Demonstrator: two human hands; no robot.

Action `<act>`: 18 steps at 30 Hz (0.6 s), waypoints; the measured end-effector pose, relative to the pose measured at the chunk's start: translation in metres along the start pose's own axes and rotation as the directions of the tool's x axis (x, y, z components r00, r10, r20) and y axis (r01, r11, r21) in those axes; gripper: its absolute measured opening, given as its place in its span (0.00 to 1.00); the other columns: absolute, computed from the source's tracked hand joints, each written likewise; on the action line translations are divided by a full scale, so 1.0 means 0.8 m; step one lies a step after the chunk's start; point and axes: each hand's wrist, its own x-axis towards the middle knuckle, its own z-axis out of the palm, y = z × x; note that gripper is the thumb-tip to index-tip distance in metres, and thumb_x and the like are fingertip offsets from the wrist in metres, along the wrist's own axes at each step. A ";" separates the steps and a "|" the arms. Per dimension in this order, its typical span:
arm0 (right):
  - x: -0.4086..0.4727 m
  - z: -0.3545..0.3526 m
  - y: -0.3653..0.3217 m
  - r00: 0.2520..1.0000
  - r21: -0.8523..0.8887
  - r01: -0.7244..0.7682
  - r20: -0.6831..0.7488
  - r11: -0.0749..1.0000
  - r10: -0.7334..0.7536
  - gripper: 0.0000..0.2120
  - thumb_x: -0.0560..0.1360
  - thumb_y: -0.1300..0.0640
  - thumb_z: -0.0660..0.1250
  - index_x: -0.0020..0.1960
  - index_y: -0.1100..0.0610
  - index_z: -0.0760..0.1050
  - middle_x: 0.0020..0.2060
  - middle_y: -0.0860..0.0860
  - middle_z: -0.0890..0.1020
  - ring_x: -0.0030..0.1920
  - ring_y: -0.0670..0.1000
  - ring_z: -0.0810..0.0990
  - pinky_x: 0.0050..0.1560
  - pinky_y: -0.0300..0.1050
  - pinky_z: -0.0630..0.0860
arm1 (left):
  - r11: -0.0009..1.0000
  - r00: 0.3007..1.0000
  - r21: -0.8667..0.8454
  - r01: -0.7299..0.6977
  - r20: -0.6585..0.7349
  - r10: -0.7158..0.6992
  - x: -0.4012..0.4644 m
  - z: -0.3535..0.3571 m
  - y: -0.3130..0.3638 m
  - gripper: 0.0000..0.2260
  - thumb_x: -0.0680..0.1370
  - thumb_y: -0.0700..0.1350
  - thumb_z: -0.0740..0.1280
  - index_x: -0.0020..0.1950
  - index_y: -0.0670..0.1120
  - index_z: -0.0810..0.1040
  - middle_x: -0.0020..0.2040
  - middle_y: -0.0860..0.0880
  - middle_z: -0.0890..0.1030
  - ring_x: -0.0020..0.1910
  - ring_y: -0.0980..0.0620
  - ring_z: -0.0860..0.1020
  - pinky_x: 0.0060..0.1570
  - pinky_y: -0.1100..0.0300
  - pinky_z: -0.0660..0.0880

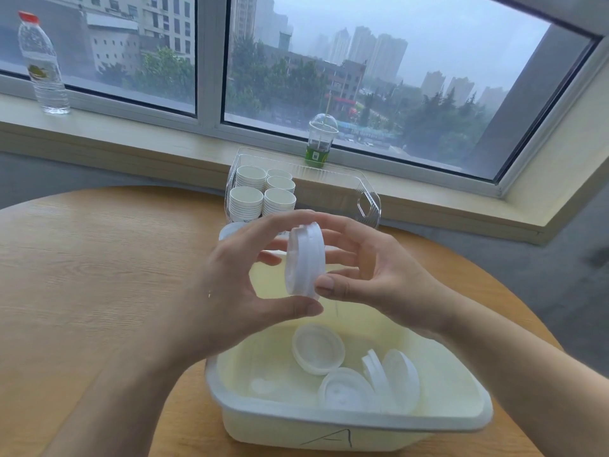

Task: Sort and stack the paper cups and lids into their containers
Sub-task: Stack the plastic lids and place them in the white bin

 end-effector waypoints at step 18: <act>0.020 -0.001 0.039 0.898 -0.858 -0.035 0.197 0.512 0.392 0.34 0.72 0.42 0.79 0.75 0.36 0.68 0.63 0.31 0.76 0.58 0.33 0.76 0.64 0.39 0.74 | 0.990 0.997 0.127 0.056 -0.059 -0.049 -0.004 -0.012 -0.030 0.36 0.67 0.56 0.82 0.73 0.67 0.73 0.67 0.66 0.77 0.63 0.64 0.77 0.58 0.71 0.74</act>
